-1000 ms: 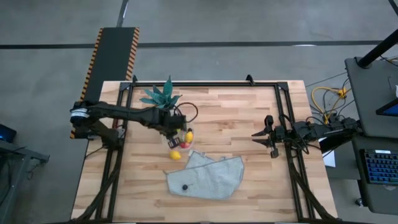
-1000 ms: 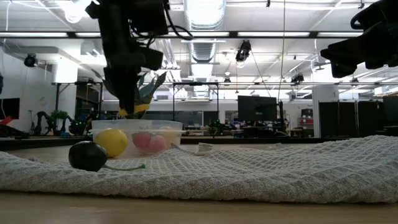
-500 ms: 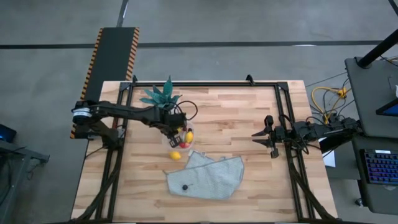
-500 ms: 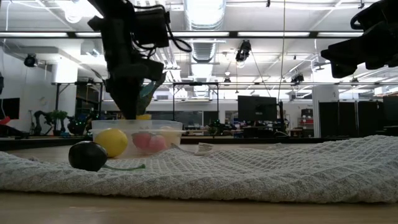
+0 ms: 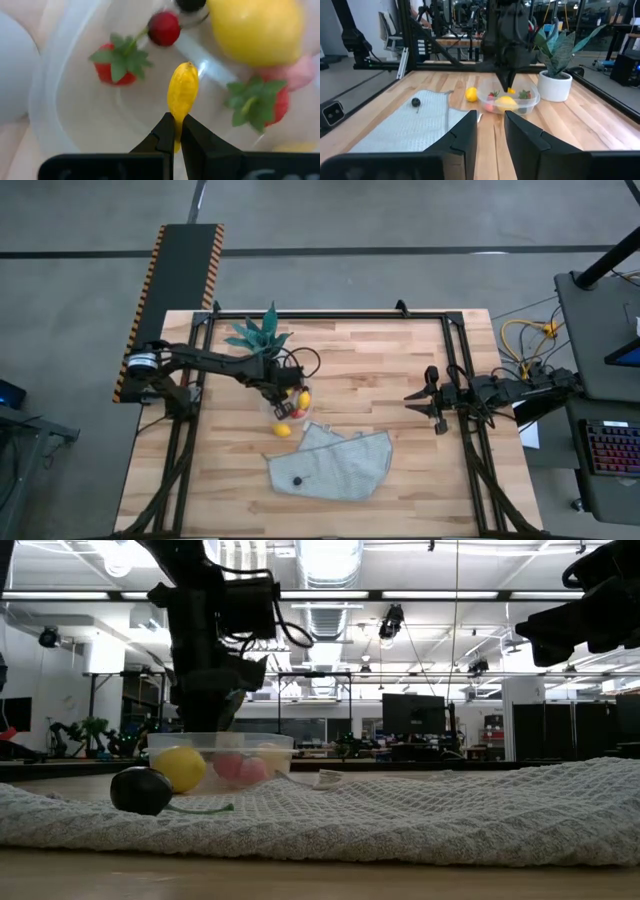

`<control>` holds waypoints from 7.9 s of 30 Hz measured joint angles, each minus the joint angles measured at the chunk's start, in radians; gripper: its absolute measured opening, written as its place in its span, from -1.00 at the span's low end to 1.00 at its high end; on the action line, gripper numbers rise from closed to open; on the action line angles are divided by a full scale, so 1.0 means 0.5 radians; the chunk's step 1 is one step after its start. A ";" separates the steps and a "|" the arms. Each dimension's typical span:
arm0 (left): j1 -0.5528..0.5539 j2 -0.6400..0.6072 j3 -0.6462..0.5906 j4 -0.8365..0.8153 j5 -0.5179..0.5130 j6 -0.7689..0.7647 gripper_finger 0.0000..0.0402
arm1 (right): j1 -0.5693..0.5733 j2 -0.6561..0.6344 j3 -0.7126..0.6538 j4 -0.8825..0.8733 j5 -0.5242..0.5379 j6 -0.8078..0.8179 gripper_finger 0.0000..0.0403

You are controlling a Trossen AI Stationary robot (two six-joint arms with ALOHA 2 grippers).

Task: Pick and placing Produce into tupperware
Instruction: Put the yellow corn into the container, then put the black cherry into the container

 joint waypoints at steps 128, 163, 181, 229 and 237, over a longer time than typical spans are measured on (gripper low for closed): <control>-1.211 0.591 0.783 0.002 0.173 -0.584 -0.08 | 0.000 0.003 0.000 -0.020 -0.115 0.003 -0.55; -1.239 0.699 0.745 0.138 0.273 -0.636 -0.08 | 0.000 0.015 0.000 -0.026 -0.154 0.007 -0.54; -1.228 0.698 0.745 0.128 0.264 -0.687 -0.08 | 0.000 0.015 0.000 -0.028 -0.159 0.008 -0.54; -1.140 0.614 1.035 -0.584 0.169 -0.471 -0.64 | -0.001 0.027 0.000 -0.029 -0.167 0.025 -0.55; -1.006 0.610 1.257 -1.049 -0.141 -0.354 -0.65 | -0.001 0.028 0.000 -0.029 -0.167 0.027 -0.51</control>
